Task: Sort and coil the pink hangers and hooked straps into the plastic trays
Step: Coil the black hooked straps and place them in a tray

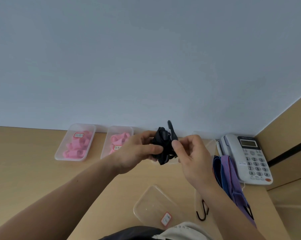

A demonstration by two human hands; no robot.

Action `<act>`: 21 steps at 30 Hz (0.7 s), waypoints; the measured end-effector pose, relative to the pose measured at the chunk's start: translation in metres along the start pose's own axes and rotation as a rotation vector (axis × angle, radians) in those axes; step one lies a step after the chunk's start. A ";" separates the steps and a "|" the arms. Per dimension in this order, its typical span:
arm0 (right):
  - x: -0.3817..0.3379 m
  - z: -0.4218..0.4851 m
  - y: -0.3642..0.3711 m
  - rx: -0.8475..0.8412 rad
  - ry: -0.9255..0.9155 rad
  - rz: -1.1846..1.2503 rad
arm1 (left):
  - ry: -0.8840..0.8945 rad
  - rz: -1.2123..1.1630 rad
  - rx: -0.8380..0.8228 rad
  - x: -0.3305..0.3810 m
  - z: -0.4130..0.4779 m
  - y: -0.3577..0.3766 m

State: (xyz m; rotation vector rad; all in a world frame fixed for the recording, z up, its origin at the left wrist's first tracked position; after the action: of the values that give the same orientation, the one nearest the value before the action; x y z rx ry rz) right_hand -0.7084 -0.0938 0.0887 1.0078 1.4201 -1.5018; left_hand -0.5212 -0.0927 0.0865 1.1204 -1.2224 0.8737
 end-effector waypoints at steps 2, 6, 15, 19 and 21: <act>0.000 0.000 -0.001 0.037 0.018 0.044 | 0.033 -0.073 0.024 0.001 0.000 0.001; -0.001 0.000 0.001 0.036 -0.029 -0.050 | 0.057 -0.142 0.051 0.002 0.002 0.003; 0.006 -0.010 0.013 -0.082 0.036 -0.202 | -0.127 -0.163 0.114 -0.009 0.004 -0.005; 0.011 -0.011 0.024 -0.061 0.105 -0.431 | -0.197 -0.150 0.145 -0.023 0.005 -0.002; 0.012 -0.008 0.027 0.004 0.105 -0.533 | -0.228 -0.150 0.159 -0.032 0.005 0.000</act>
State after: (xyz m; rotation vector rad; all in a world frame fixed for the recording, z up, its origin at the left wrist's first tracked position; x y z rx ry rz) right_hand -0.6873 -0.0866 0.0675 0.7485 1.8617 -1.8441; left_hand -0.5282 -0.0957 0.0552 1.4523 -1.2513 0.7536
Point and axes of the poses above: each hand's wrist, its own z-axis towards the middle knuckle, its own y-axis out of the palm, x = y × z, the point moved 1 cm from there along z, towards the middle knuckle, and after that the axes turned 9 degrees about y, right-handed, at the moved point
